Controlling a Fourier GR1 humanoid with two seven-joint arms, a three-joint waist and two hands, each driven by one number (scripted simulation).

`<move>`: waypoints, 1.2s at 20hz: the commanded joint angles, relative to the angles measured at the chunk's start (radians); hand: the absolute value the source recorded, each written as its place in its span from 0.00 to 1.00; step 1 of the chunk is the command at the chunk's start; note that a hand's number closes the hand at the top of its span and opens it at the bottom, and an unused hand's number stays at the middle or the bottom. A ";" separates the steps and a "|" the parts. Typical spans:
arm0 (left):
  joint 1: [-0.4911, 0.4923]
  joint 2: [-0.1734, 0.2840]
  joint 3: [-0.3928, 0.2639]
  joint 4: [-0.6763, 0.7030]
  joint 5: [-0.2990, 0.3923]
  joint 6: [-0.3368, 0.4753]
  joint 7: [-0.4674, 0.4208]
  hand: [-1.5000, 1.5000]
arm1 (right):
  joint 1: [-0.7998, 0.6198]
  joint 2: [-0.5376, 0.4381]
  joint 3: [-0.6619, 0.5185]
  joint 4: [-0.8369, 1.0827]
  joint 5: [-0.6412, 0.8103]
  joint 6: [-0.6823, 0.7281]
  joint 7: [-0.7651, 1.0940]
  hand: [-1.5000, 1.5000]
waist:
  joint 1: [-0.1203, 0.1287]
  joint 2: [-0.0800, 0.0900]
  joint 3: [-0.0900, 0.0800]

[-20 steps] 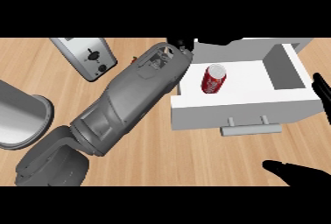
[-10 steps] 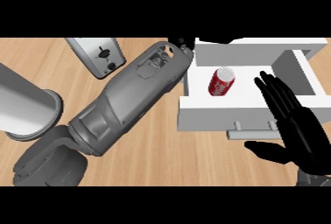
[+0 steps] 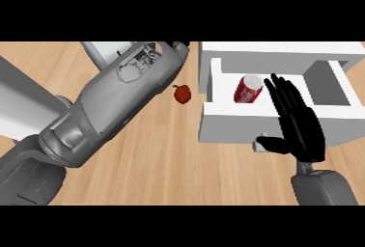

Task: Pick up the can, place it into the drawer and close the drawer

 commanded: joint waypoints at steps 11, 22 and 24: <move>0.154 0.223 -0.005 -0.282 -0.043 -0.063 0.129 0.00 | -0.246 0.002 -0.117 0.530 0.095 -0.232 -0.061 0.00 | 0.038 0.016 0.007; 0.248 0.279 -0.025 -0.447 -0.083 -0.026 0.213 0.00 | -0.509 0.037 -0.202 0.853 0.163 -0.458 -0.040 0.00 | 0.056 0.024 0.008; 0.284 0.293 -0.022 -0.494 -0.087 -0.018 0.227 0.00 | -0.560 0.023 -0.222 0.911 0.148 -0.463 -0.063 0.00 | 0.045 0.021 0.008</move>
